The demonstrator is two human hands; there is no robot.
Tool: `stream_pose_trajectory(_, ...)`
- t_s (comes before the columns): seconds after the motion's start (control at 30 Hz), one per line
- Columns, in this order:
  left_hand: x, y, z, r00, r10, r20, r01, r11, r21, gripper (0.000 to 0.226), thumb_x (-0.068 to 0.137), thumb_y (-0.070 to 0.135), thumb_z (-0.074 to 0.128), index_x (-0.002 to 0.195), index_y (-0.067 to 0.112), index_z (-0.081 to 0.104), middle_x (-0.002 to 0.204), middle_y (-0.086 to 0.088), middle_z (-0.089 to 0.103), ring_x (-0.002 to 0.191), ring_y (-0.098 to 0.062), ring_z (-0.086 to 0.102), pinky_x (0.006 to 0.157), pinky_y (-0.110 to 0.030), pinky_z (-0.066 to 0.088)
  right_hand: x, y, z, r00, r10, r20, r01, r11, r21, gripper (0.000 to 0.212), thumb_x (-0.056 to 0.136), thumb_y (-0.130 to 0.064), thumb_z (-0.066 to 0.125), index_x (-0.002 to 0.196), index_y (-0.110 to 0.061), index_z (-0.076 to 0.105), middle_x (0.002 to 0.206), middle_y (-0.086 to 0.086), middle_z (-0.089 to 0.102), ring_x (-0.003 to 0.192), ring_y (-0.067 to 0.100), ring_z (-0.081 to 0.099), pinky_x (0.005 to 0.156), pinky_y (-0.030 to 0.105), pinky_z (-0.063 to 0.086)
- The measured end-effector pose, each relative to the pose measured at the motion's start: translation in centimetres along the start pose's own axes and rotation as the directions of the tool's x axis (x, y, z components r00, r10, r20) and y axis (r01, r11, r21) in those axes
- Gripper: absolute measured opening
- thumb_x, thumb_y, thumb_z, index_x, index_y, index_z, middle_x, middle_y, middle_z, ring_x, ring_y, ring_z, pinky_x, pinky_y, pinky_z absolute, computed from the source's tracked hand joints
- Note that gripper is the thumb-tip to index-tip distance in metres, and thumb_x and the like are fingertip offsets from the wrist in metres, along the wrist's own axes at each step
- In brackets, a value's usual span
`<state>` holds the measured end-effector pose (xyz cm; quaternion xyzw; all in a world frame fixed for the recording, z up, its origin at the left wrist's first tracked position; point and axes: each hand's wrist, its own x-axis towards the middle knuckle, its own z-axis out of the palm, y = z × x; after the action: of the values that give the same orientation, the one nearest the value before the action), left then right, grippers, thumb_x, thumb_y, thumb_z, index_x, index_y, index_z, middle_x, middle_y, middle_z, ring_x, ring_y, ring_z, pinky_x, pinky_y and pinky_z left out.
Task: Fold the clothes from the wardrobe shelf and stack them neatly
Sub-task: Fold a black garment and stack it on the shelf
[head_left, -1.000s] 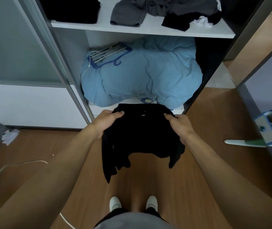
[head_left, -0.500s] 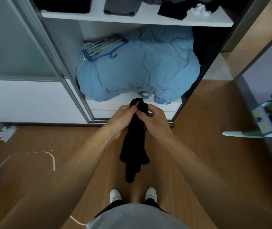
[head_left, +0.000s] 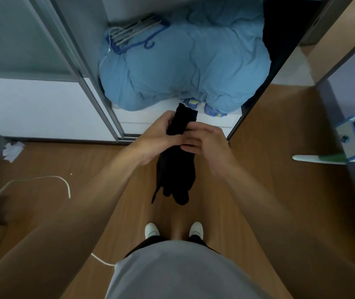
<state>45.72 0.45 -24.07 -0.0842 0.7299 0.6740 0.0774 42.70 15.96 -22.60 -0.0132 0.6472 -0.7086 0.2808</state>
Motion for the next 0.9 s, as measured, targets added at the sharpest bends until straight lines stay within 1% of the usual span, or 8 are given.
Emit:
stream_pose_trajectory(0.17, -0.2, -0.5, 0.4, 0.997, 0.079, -0.011, -0.078, 0.994, 0.074, 0.044, 0.075, -0.006, 0.055, 0.111, 0.019, 0.057, 0.092, 0.004, 0.063, 0.082, 0.0, 0.062, 0.071, -0.014, 0.049, -0.5, 0.2, -0.5, 0.997, -0.068, 0.032, 0.074, 0.971, -0.228, 0.042, 0.093, 0.009, 0.044, 0.109, -0.02, 0.071, 0.114, 0.009, 0.066, 0.092, 0.006, 0.065, 0.086, 0.018, 0.055)
stream_pose_trajectory(0.23, -0.3, -0.5, 0.5, 0.998, 0.06, -0.003, -0.06, 0.996, 0.063, 0.04, 0.073, -0.002, 0.054, 0.106, 0.019, 0.061, 0.081, 0.011, 0.064, 0.075, 0.001, 0.063, 0.065, -0.012, 0.047, -0.6, 0.5, -0.9, 0.977, -0.208, 0.048, 0.205, 0.854, -0.477, 0.037, 0.093, 0.006, 0.049, 0.112, -0.018, 0.07, 0.119, 0.01, 0.058, 0.1, 0.002, 0.058, 0.092, 0.013, 0.047)
stream_pose_trajectory(0.33, -0.4, -0.5, 0.7, 0.999, 0.029, 0.015, -0.03, 0.998, 0.062, 0.034, 0.074, -0.002, 0.055, 0.098, 0.017, 0.069, 0.076, 0.01, 0.068, 0.07, -0.005, 0.064, 0.062, -0.015, 0.047, -0.4, 1.0, -1.5, 0.885, -0.463, 0.054, 0.358, 0.602, -0.713, 0.016, 0.088, -0.005, 0.064, 0.104, -0.009, 0.067, 0.113, 0.01, 0.054, 0.109, 0.017, 0.051, 0.099, 0.028, 0.042)
stream_pose_trajectory(0.37, -0.5, -0.5, 0.8, 1.0, 0.022, 0.015, -0.023, 0.998, 0.065, 0.033, 0.075, -0.003, 0.054, 0.096, 0.017, 0.071, 0.076, 0.007, 0.07, 0.07, -0.007, 0.065, 0.062, -0.016, 0.048, -0.3, 1.0, -1.6, 0.857, -0.512, 0.05, 0.377, 0.56, -0.738, 0.02, 0.085, -0.008, 0.069, 0.104, -0.007, 0.062, 0.115, 0.01, 0.054, 0.112, 0.02, 0.05, 0.1, 0.032, 0.041)
stream_pose_trajectory(0.53, -0.7, 0.2, 0.2, 0.999, 0.025, 0.039, -0.027, 0.998, 0.053, 0.037, 0.078, -0.008, 0.054, 0.092, 0.018, 0.075, 0.08, 0.001, 0.073, 0.075, -0.01, 0.066, 0.068, -0.02, 0.051, 0.5, -0.5, -2.8, 0.922, -0.302, 0.241, 0.386, 0.695, -0.606, 0.062, 0.087, -0.007, 0.068, 0.139, -0.014, 0.036, 0.132, 0.004, 0.057, 0.131, 0.003, 0.044, 0.118, 0.039, 0.027)
stream_pose_trajectory(0.6, -0.8, 0.7, -0.1, 0.998, 0.036, 0.045, -0.038, 0.998, 0.047, 0.032, 0.076, 0.0, 0.058, 0.094, 0.018, 0.076, 0.083, -0.003, 0.074, 0.078, -0.012, 0.067, 0.071, -0.022, 0.051, 0.8, -0.7, -3.1, 0.922, -0.272, 0.275, 0.385, 0.708, -0.592, 0.056, 0.089, -0.007, 0.065, 0.137, -0.017, 0.038, 0.122, 0.003, 0.061, 0.125, 0.003, 0.049, 0.113, 0.034, 0.031)
stream_pose_trajectory(0.73, -0.5, 0.9, -0.6, 0.999, 0.05, -0.007, -0.049, 0.998, 0.047, 0.034, 0.083, -0.01, 0.058, 0.099, 0.016, 0.073, 0.088, 0.001, 0.076, 0.084, -0.012, 0.069, 0.081, -0.027, 0.053, 1.0, -0.3, -2.3, 0.878, -0.405, 0.254, 0.476, 0.694, -0.541, 0.027, 0.091, 0.0, 0.055, 0.114, -0.013, 0.049, 0.091, -0.003, 0.057, 0.082, 0.01, 0.055, 0.076, 0.022, 0.043)
stream_pose_trajectory(0.9, -0.7, -0.1, -1.6, 0.996, 0.066, -0.059, -0.063, 0.997, 0.04, 0.03, 0.085, -0.019, 0.054, 0.096, 0.009, 0.054, 0.083, -0.018, 0.063, 0.072, -0.024, 0.053, 0.065, -0.03, 0.041, 1.3, -0.1, -1.4, 0.813, -0.5, 0.299, 0.569, 0.571, -0.592, 0.024, 0.086, 0.007, 0.055, 0.104, -0.006, 0.064, 0.1, 0.0, 0.065, 0.095, 0.005, 0.058, 0.088, 0.012, 0.04)
